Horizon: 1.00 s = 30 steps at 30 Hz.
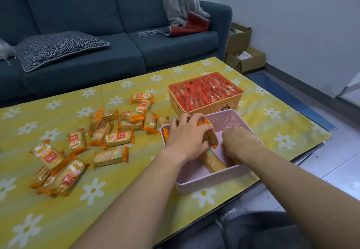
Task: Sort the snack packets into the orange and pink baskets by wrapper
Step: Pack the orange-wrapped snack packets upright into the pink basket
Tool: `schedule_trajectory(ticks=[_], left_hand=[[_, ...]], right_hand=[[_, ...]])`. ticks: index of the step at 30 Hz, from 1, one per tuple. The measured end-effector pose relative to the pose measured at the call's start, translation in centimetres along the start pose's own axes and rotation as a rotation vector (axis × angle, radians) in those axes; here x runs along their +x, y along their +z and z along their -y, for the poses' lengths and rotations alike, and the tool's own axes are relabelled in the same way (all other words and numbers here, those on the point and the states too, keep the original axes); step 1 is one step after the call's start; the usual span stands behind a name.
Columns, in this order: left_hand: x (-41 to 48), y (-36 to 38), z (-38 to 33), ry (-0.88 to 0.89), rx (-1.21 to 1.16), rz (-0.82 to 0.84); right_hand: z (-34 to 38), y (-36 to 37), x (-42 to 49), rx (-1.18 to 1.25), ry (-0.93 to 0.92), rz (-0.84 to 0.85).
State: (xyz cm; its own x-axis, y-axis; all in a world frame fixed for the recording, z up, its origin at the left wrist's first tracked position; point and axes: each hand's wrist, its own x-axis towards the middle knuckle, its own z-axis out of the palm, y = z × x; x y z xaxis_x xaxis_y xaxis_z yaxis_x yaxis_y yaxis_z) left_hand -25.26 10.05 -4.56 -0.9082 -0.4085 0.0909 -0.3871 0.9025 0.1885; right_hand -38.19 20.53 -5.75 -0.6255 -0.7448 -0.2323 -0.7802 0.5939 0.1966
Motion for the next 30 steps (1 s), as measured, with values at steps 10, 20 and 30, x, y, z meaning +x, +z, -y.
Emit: schedule_trajectory(ticks=[10, 20, 30], left_hand=[[0.1, 0.1, -0.2, -0.008, -0.014, -0.02], [0.7, 0.5, -0.9, 0.078, 0.059, 0.072], [1.2, 0.7, -1.1, 0.036, 0.066, 0.067]], right_hand=[[-1.5, -1.7, 0.3, 0.58, -0.101, -0.336], [-2.2, -2.4, -1.2, 0.639, -0.023, -0.206], [1.2, -0.6, -1.8, 0.388, -0.089, 0.242]])
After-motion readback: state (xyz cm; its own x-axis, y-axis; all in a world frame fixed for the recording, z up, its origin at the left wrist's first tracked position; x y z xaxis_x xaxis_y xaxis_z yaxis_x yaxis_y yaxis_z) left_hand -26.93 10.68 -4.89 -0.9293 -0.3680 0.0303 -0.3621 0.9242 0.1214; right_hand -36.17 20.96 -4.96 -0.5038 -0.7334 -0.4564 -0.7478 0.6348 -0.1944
